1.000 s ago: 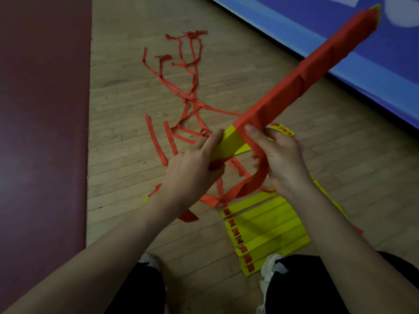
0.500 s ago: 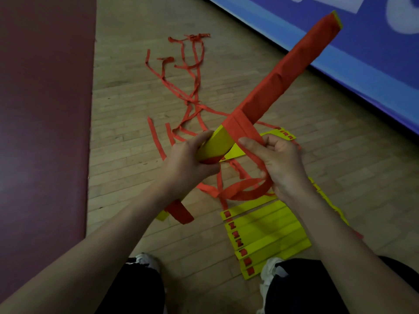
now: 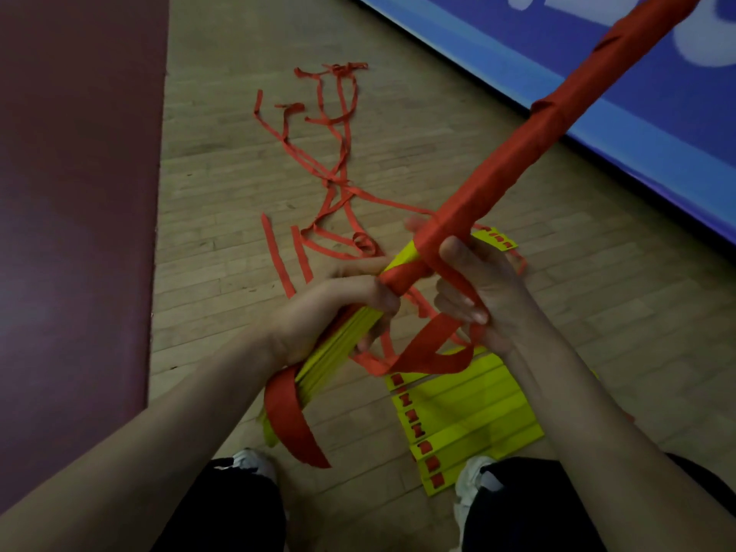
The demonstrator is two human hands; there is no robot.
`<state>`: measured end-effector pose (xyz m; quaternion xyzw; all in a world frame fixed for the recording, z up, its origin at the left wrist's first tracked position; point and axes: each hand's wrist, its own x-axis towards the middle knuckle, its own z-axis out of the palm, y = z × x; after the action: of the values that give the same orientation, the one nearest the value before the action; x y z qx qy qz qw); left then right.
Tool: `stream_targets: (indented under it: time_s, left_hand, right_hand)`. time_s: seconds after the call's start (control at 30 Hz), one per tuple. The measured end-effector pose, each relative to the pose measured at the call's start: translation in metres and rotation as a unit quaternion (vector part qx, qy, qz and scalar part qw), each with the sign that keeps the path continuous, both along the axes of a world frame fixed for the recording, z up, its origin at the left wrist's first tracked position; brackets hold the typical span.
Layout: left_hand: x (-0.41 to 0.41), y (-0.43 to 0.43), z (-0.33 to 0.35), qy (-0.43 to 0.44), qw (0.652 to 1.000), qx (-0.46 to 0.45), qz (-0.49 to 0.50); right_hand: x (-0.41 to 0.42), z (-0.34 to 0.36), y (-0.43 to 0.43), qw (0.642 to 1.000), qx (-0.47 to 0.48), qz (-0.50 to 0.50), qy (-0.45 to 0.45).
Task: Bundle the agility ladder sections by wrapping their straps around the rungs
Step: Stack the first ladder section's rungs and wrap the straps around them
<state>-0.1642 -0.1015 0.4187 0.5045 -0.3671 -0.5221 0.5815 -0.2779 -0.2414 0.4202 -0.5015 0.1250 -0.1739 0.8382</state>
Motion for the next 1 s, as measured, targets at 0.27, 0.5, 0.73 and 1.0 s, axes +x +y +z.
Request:
stream_targets:
  time_s: [0.27,0.5,0.73,1.0]
  left_hand:
    - [0.0,-0.01,0.004,0.001,0.996,0.086,-0.03]
    - [0.003,-0.008,-0.007,-0.363,0.925,0.062,0.091]
    - [-0.017,-0.01,-0.028,-0.719,0.673,0.081,0.155]
    - [-0.012,-0.012,-0.037,-0.69,0.697,0.074,0.18]
  right_hand:
    - [0.005,-0.002,0.005,0.981,-0.059,-0.151,0.109]
    - [0.01,-0.014,0.0,0.945,-0.087,-0.261,0.177]
    - [0.014,-0.016,0.002,0.926,-0.093,-0.313,0.19]
    - [0.013,-0.016,0.001,0.945,-0.097,-0.256,0.18]
